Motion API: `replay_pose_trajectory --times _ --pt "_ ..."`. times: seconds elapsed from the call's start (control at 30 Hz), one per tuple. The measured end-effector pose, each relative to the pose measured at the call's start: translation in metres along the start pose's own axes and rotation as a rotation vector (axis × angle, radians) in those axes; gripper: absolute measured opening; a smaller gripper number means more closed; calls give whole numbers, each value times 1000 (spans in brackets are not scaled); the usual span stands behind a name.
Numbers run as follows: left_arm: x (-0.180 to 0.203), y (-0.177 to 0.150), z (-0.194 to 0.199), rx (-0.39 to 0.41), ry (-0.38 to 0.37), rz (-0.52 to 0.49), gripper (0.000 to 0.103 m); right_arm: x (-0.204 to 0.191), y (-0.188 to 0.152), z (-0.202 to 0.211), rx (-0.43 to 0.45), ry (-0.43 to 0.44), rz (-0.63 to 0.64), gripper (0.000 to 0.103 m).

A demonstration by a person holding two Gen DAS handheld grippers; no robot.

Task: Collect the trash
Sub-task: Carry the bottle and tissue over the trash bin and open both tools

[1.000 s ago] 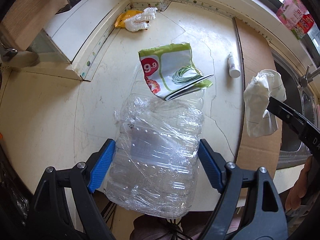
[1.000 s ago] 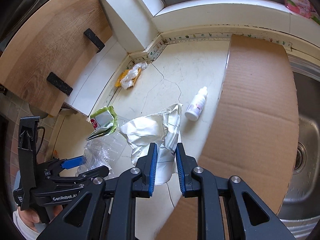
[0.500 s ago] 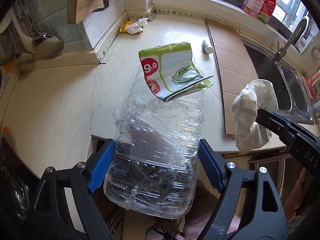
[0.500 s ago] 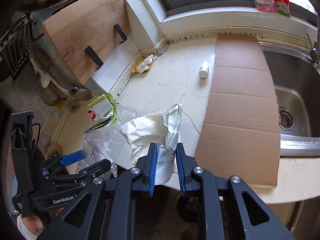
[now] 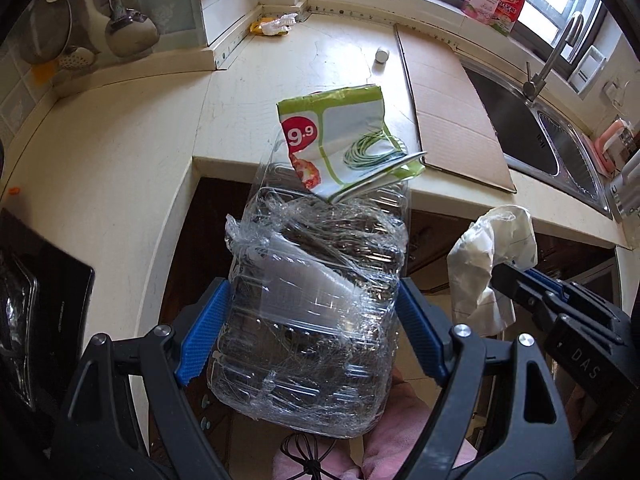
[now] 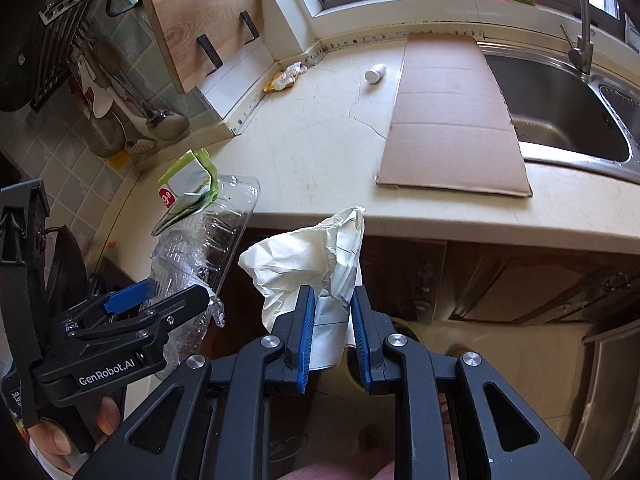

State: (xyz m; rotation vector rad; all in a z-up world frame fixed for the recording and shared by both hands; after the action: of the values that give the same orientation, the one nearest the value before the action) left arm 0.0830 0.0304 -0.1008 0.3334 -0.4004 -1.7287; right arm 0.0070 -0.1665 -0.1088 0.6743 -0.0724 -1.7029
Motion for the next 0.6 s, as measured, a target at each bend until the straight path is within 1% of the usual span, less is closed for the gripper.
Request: replay_pose_trajectory --times 0.13,0.23,0.27,0.43,0.6 --pt "6 -25 3 2 9 -8 81 2 -28 6 -37 -13 4 19" --pt "9 -41 -4 -21 10 10 81 7 -36 3 -64 -15 15 19" --pt "10 -46 -9 -33 9 17 81 8 -40 2 -99 -13 14 19" --pt "11 -72 -43 -100 29 51 81 23 -56 -21 -148 -17 25 19" --pt "13 -106 -89 -156 29 91 81 50 -82 -67 -218 -24 30 19"
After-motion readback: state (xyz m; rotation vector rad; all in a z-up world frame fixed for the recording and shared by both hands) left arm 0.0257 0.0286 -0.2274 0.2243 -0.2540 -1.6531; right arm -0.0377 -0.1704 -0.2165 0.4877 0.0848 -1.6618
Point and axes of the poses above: each gripper's, at about its wrist camera, not at the fingertips, and z roughly against the way its jaws point, x to its right, y to its top, the point moved 1 cm from there along -z, roughly the way its jaws point, and after that the axes turned 5 degrees about y, right-handed, at the moved point
